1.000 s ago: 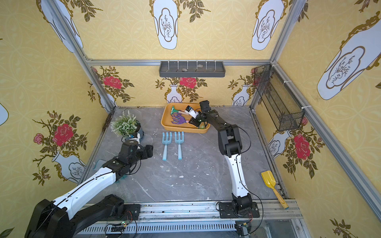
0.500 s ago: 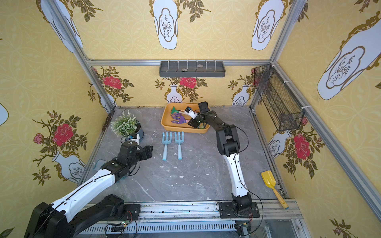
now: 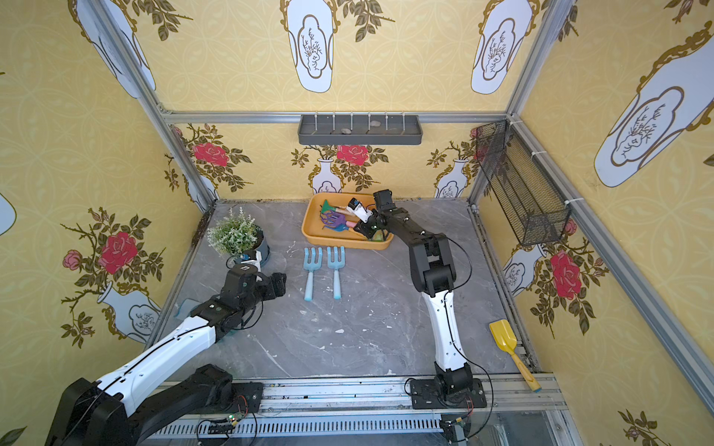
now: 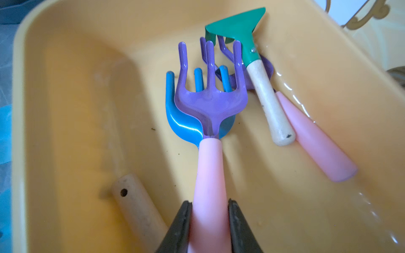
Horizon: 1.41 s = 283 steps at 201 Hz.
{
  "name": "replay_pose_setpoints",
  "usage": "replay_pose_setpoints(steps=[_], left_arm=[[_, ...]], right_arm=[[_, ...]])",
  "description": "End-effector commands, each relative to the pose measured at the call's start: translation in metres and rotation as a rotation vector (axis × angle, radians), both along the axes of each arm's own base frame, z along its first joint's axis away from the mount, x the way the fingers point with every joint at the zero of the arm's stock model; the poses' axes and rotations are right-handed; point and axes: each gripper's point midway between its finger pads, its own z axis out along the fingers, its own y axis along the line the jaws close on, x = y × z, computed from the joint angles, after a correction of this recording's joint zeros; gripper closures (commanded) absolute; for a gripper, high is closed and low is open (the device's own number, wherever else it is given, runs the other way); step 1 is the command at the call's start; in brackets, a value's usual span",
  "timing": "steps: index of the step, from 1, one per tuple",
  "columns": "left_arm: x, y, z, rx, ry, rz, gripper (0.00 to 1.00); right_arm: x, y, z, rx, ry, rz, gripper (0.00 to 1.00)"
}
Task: Take the hand rake out of the storage box
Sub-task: Pick up the rake from the storage box, then place the rake at the center of the board.
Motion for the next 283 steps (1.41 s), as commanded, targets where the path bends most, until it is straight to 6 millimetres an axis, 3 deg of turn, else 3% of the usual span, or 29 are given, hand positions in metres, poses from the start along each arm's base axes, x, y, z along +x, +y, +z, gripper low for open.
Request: replay_pose_setpoints(steps=[1, 45, 54, 78, 97, 112, 130, 157, 162, 185, 203, 228, 283], left_arm=[[-0.001, 0.0, -0.001, -0.001, 0.003, 0.0, 0.11], [-0.004, 0.002, -0.001, -0.003, 0.0, 0.005, 0.11], [-0.004, 0.003, 0.0, -0.004, -0.003, 0.008, 0.11], [-0.003, 0.001, 0.003, -0.015, -0.015, 0.004, 0.11], [-0.001, -0.003, 0.006, -0.029, -0.021, -0.01, 0.09], [-0.001, -0.005, 0.007, -0.032, -0.023, -0.019, 0.03], [0.0, -0.005, 0.009, -0.034, -0.029, -0.022, 0.0], [-0.001, -0.007, 0.012, -0.029, -0.044, -0.043, 0.0], [0.002, 0.001, 0.011, -0.023, -0.046, -0.018, 0.0], [0.003, 0.005, 0.008, 0.003, -0.043, -0.022, 0.0], [0.002, 0.007, 0.008, 0.017, -0.04, -0.022, 0.0], [-0.001, 0.007, 0.012, 0.007, -0.059, -0.03, 0.0], [-0.007, 0.015, 0.015, 0.018, -0.093, -0.011, 0.0]], right_arm=[[0.003, 0.006, 0.017, 0.056, -0.04, 0.012, 0.79], [0.009, 0.001, 0.018, 0.059, -0.016, -0.05, 0.94], [0.012, 0.0, 0.028, 0.082, -0.007, -0.088, 1.0], [0.011, -0.006, 0.072, 0.225, 0.011, -0.249, 1.0], [-0.006, -0.021, 0.113, 0.386, -0.022, -0.425, 1.0], [-0.026, -0.033, 0.134, 0.461, -0.039, -0.568, 1.0], [-0.06, -0.05, 0.137, 0.496, -0.024, -0.756, 1.0], [-0.131, -0.052, 0.102, 0.4, 0.027, -0.897, 1.0], [-0.145, -0.051, 0.098, 0.392, 0.02, -0.915, 1.0], [-0.212, -0.054, 0.067, 0.305, -0.021, -0.993, 1.0], [-0.241, -0.053, 0.037, 0.271, 0.049, -1.004, 1.0], [-0.252, -0.047, -0.003, 0.207, 0.135, -1.006, 1.0], [-0.228, -0.041, -0.041, 0.212, 0.28, -0.984, 0.96]])
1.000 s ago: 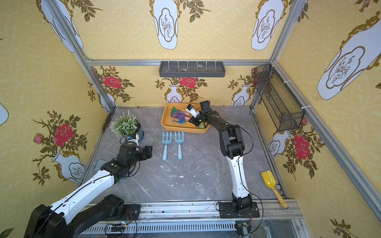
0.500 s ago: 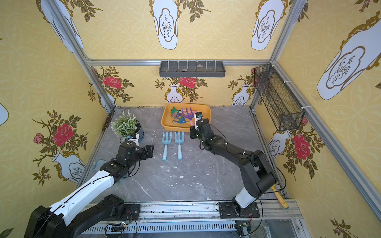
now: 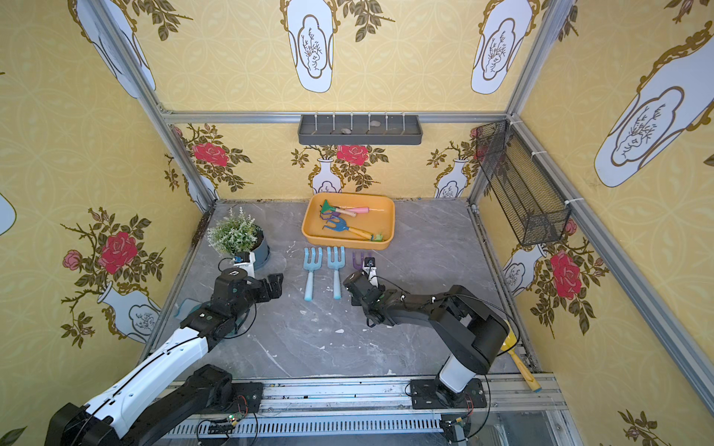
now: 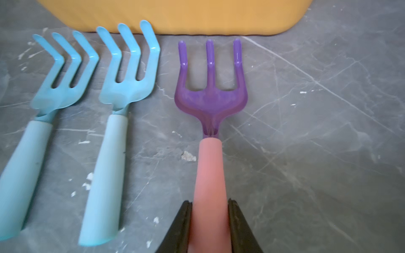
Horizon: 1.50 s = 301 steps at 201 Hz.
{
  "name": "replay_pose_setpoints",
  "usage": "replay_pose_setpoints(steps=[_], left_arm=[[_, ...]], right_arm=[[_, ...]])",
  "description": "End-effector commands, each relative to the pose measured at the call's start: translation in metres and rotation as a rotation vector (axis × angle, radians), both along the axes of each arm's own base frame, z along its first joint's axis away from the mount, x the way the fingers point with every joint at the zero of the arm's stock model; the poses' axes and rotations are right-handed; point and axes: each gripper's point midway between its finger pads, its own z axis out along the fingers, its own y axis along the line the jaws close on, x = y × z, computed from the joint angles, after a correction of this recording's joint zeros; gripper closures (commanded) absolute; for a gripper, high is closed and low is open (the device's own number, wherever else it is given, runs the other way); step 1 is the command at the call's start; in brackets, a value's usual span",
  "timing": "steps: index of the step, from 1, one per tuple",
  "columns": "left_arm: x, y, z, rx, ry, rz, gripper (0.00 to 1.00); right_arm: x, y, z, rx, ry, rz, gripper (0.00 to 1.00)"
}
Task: Take the hand rake out of the storage box
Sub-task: Place the rake at the center of the board.
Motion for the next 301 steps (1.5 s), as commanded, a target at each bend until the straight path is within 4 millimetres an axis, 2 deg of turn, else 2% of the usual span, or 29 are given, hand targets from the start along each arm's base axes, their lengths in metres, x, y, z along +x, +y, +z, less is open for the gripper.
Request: replay_pose_setpoints(steps=[1, 24, 58, 82, 120, 153, 172, 189, 203, 218, 226, 245, 269, 283, 301], left_arm=[[0.001, 0.004, -0.001, 0.017, -0.012, 0.011, 0.0], [0.001, 0.003, -0.002, 0.023, -0.003, 0.009, 0.0], [0.002, 0.004, -0.003, 0.029, 0.003, 0.012, 0.0], [0.002, 0.005, -0.003, 0.03, 0.001, 0.016, 0.0], [0.002, 0.005, -0.003, 0.033, 0.002, 0.015, 0.0], [0.002, 0.005, -0.004, 0.032, 0.002, 0.014, 0.0], [0.002, 0.005, -0.004, 0.033, 0.002, 0.017, 0.0], [0.002, 0.004, -0.005, 0.033, 0.005, 0.013, 0.0], [0.002, 0.004, -0.005, 0.033, 0.006, 0.013, 0.0], [0.002, 0.004, -0.004, 0.032, 0.004, 0.011, 0.0], [0.002, 0.004, -0.005, 0.031, 0.005, 0.01, 0.0], [0.002, 0.003, -0.004, 0.03, 0.004, 0.009, 0.0], [0.002, 0.004, -0.005, 0.033, 0.006, 0.01, 0.0], [0.002, 0.005, -0.006, 0.037, 0.007, 0.013, 0.0], [0.002, 0.005, -0.005, 0.038, 0.003, 0.012, 0.0]], right_arm=[[0.01, 0.012, -0.008, 0.108, 0.043, 0.017, 0.96], [0.012, 0.021, -0.018, 0.095, 0.069, 0.052, 0.89], [0.009, 0.028, -0.025, 0.097, 0.09, 0.085, 0.84], [0.005, 0.024, -0.023, 0.092, 0.094, 0.08, 0.71], [-0.001, 0.028, -0.02, 0.103, 0.103, 0.099, 0.67], [-0.007, 0.024, -0.03, 0.085, 0.142, 0.074, 0.67], [-0.008, 0.024, -0.024, 0.102, 0.131, 0.08, 0.66], [-0.007, 0.029, -0.01, 0.126, 0.114, 0.113, 0.63], [-0.004, 0.031, 0.009, 0.148, 0.087, 0.147, 0.52], [0.011, 0.036, 0.04, 0.209, 0.042, 0.241, 0.38], [0.025, 0.039, 0.062, 0.235, 0.006, 0.298, 0.3], [0.055, 0.05, 0.091, 0.198, -0.013, 0.421, 0.23], [0.106, 0.059, 0.105, 0.038, -0.085, 0.465, 0.22], [0.134, 0.062, 0.104, -0.005, -0.1, 0.495, 0.22], [0.17, 0.06, 0.09, -0.028, -0.078, 0.521, 0.26]])
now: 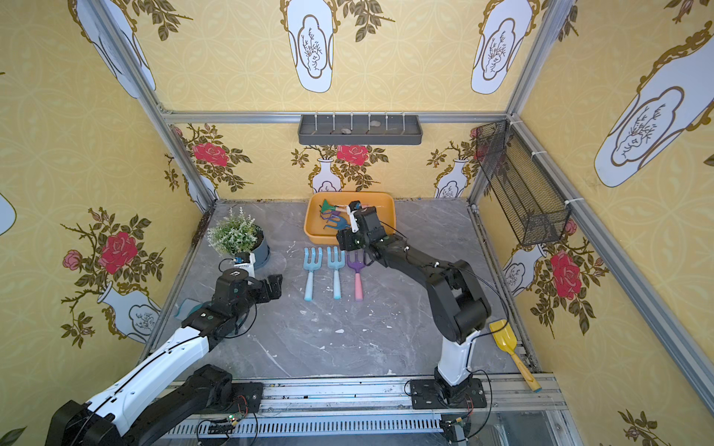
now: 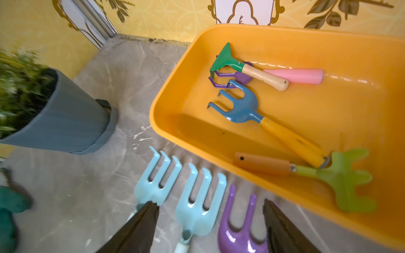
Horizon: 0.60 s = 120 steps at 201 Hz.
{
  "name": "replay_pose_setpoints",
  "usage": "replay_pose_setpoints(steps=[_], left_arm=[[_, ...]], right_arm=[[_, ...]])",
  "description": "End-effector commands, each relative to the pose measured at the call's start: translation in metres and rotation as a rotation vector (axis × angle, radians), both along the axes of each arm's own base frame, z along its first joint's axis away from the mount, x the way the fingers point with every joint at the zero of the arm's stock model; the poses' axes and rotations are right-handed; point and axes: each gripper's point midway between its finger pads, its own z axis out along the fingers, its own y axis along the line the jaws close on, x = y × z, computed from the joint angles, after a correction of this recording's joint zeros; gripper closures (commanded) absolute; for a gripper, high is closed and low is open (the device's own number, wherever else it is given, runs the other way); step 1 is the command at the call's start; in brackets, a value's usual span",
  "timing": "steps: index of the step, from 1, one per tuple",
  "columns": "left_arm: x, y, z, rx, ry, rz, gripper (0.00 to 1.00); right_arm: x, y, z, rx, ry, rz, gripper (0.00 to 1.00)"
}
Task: Take the hand rake out of the storage box
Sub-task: Place the rake at the center of the board, then pick up the rake from the storage box.
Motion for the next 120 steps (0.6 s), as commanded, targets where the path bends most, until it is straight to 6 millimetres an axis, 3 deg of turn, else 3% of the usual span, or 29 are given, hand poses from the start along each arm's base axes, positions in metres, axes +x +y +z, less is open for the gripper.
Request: replay_pose_setpoints(steps=[1, 48, 76, 120], left_arm=[[0.001, 0.002, 0.001, 0.013, -0.011, -0.002, 0.0], [0.0, 0.003, 0.001, 0.013, -0.019, -0.002, 0.0], [0.001, 0.002, -0.001, 0.015, -0.017, -0.005, 0.0], [0.003, -0.001, -0.006, 0.021, 0.003, -0.013, 0.0]], right_arm=[[0.028, -0.009, -0.023, -0.131, 0.012, 0.097, 0.26], [0.088, -0.007, -0.057, -0.174, 0.011, 0.193, 0.3], [0.102, -0.013, -0.082, -0.193, 0.025, 0.27, 0.27], [0.123, -0.015, -0.105, -0.217, -0.007, 0.31, 0.24]])
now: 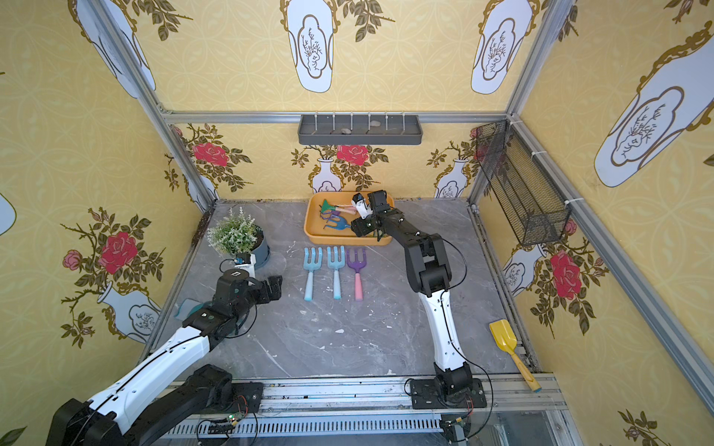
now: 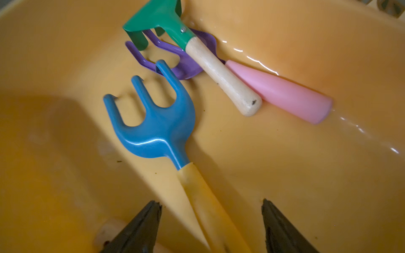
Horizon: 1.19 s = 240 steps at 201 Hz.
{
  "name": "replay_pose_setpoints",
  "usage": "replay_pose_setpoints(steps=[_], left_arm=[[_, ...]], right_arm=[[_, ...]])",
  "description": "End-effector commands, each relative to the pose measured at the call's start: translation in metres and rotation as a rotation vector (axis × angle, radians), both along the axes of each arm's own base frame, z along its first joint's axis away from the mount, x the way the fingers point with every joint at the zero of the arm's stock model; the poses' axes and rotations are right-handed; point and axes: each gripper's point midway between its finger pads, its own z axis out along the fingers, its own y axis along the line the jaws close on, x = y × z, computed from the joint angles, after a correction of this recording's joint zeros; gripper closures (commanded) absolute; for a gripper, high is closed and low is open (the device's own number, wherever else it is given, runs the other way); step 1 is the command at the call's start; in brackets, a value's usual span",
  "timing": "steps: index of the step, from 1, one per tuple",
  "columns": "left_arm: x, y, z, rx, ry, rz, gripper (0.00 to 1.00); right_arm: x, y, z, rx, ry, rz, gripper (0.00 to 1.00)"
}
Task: Take the hand rake out of the storage box
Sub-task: Pick up the rake from the storage box.
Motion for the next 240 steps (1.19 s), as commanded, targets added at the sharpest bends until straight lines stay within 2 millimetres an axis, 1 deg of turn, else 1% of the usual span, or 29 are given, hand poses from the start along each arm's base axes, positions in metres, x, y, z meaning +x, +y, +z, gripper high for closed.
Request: replay_pose_setpoints(steps=[1, 9, 13, 15, 17, 37, 58, 82, 101, 131, 141, 149, 161, 178, 189, 200, 210, 228, 240], left_arm=[[0.004, -0.002, 0.002, 0.002, -0.014, -0.01, 0.0], [0.005, -0.003, 0.001, 0.002, -0.012, -0.011, 0.0], [0.005, -0.003, 0.001, 0.002, -0.01, -0.013, 0.0], [0.005, -0.003, 0.001, 0.002, -0.009, -0.012, 0.0], [0.005, -0.003, 0.001, 0.001, -0.01, -0.013, 0.0], [0.005, -0.004, 0.0, 0.001, -0.008, -0.014, 0.0], [0.006, -0.004, 0.001, 0.003, -0.007, -0.013, 0.0], [0.006, -0.005, 0.0, -0.002, -0.005, -0.015, 0.0], [0.005, -0.004, 0.0, -0.003, -0.003, -0.014, 0.0], [0.004, -0.003, 0.0, -0.001, -0.003, -0.011, 0.0], [0.005, -0.003, 0.001, -0.002, -0.004, -0.009, 0.0], [0.005, -0.003, 0.001, -0.001, -0.004, -0.009, 0.0], [0.005, -0.003, 0.001, -0.002, -0.004, -0.009, 0.0], [0.005, -0.003, 0.001, -0.001, -0.004, -0.008, 0.0], [0.005, -0.003, 0.001, 0.0, -0.003, -0.006, 0.0], [0.005, -0.002, 0.001, 0.002, -0.002, -0.004, 0.0], [0.005, -0.002, 0.001, 0.003, -0.003, -0.003, 0.0], [0.005, -0.002, 0.001, 0.005, -0.002, -0.002, 0.0], [0.006, -0.002, 0.0, 0.007, 0.0, -0.002, 0.0]], right_arm=[[0.004, 0.005, -0.006, -0.006, -0.02, 0.07, 0.24], [0.01, 0.005, -0.009, -0.007, -0.026, 0.072, 0.24], [0.009, 0.004, -0.017, -0.014, -0.014, 0.075, 0.24], [0.013, 0.006, -0.011, -0.009, -0.03, 0.079, 0.24], [0.014, 0.006, -0.011, -0.01, -0.033, 0.083, 0.24], [0.021, 0.009, -0.021, -0.035, -0.056, 0.118, 0.24], [0.03, 0.009, -0.025, -0.046, -0.07, 0.133, 0.25], [0.032, 0.014, -0.03, -0.034, -0.088, 0.172, 0.26], [0.031, 0.018, -0.034, -0.021, -0.091, 0.197, 0.31], [0.025, 0.024, -0.033, -0.002, -0.102, 0.239, 0.46], [0.023, 0.026, -0.03, 0.002, -0.11, 0.253, 0.53], [0.023, 0.026, -0.027, 0.006, -0.123, 0.256, 0.54], [0.023, 0.026, -0.021, 0.013, -0.143, 0.257, 0.62], [0.021, 0.026, -0.015, 0.016, -0.164, 0.261, 0.7], [0.021, 0.025, -0.012, 0.015, -0.172, 0.263, 0.72], [0.02, 0.025, -0.01, 0.015, -0.176, 0.266, 0.77], [0.019, 0.025, -0.007, 0.014, -0.182, 0.267, 0.78], [0.016, 0.025, -0.001, 0.017, -0.194, 0.274, 0.84], [0.017, 0.026, 0.009, 0.021, -0.214, 0.279, 0.87]])
